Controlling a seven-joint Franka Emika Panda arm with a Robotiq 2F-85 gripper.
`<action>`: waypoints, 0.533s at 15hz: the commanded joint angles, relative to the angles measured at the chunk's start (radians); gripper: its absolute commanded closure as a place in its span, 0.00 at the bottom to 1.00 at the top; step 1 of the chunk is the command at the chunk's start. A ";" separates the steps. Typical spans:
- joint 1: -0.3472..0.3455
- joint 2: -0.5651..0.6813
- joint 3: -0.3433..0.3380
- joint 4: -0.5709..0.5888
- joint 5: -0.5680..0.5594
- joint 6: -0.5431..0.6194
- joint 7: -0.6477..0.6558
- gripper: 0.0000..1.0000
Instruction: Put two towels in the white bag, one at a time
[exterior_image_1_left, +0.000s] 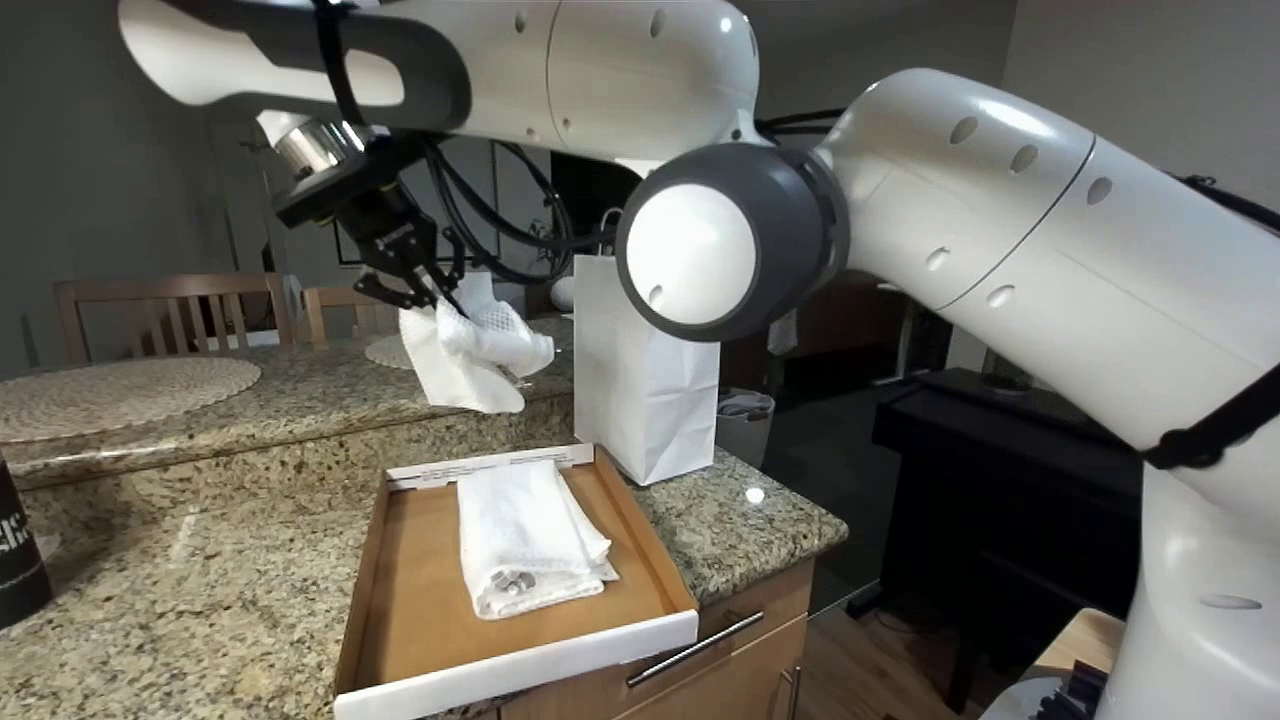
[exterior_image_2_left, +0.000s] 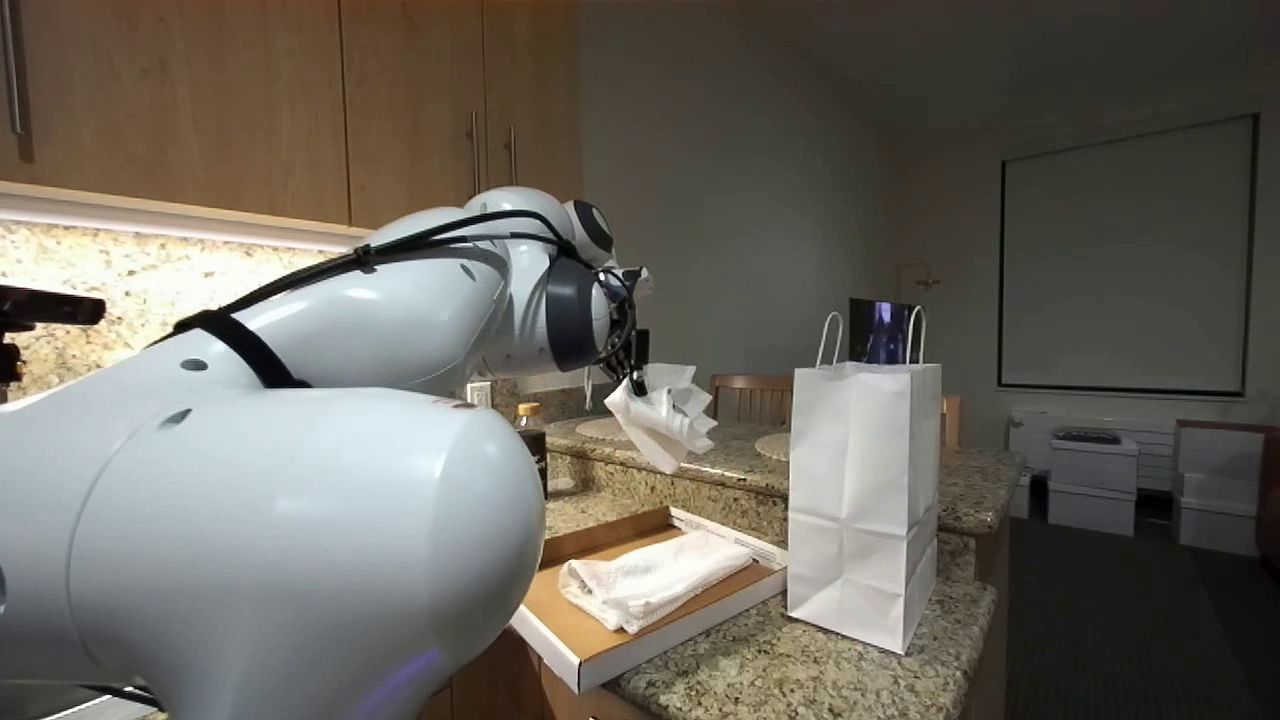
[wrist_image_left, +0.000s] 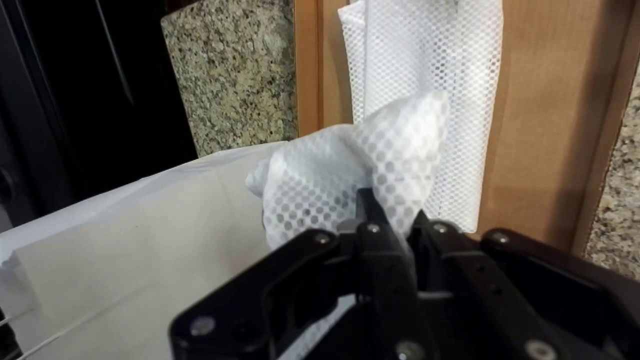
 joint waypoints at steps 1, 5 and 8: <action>-0.011 -0.093 -0.018 0.000 0.047 -0.066 -0.106 0.89; -0.051 -0.199 -0.037 0.000 0.049 -0.108 -0.158 0.89; -0.122 -0.282 -0.031 0.001 0.076 -0.053 -0.157 0.90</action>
